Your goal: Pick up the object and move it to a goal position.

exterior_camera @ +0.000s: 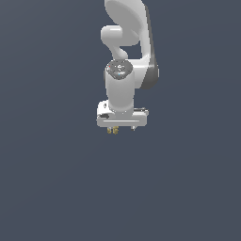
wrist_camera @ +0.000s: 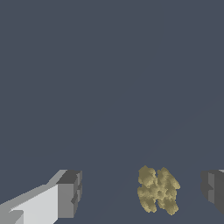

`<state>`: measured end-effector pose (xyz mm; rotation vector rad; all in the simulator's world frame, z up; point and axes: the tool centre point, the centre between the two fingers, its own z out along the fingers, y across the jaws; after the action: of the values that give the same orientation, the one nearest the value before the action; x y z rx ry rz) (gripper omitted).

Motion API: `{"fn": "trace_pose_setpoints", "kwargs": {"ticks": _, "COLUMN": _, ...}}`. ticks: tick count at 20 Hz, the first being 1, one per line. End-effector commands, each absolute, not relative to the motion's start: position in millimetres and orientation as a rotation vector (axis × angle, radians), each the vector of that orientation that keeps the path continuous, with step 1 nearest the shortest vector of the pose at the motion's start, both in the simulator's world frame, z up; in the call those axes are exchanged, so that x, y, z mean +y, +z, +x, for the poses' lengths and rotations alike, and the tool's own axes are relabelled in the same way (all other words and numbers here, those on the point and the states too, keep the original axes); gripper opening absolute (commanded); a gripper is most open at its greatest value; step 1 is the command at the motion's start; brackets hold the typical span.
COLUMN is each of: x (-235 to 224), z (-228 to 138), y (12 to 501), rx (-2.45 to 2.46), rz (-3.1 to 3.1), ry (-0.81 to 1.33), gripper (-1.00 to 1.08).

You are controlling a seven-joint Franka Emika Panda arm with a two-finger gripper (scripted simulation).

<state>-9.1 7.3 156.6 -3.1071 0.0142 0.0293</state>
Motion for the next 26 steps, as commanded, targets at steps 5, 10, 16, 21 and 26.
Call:
{"fn": "trace_pose_setpoints", "kwargs": {"ticks": 5, "x": 4.2, "z": -13.3, "y": 152.3, "rx": 0.021, "rz": -3.109, "ry": 0.028, "gripper": 1.0}}
{"fn": "trace_pose_setpoints", "kwargs": {"ticks": 10, "x": -4.5, "z": -25.3, "y": 140.7, "rx": 0.042, "rz": -3.115, "ry": 0.023, "gripper": 1.0}}
{"fn": "trace_pose_setpoints", "kwargs": {"ticks": 16, "x": -21.6, "z": -51.7, "y": 118.7, "rx": 0.083, "rz": -3.125, "ry": 0.014, "gripper": 1.0}}
{"fn": "trace_pose_setpoints", "kwargs": {"ticks": 21, "x": -34.4, "z": -74.9, "y": 102.4, "rx": 0.116, "rz": -3.133, "ry": 0.006, "gripper": 1.0}}
{"fn": "trace_pose_setpoints", "kwargs": {"ticks": 26, "x": -41.5, "z": -89.7, "y": 93.3, "rx": 0.136, "rz": -3.137, "ry": 0.002, "gripper": 1.0}}
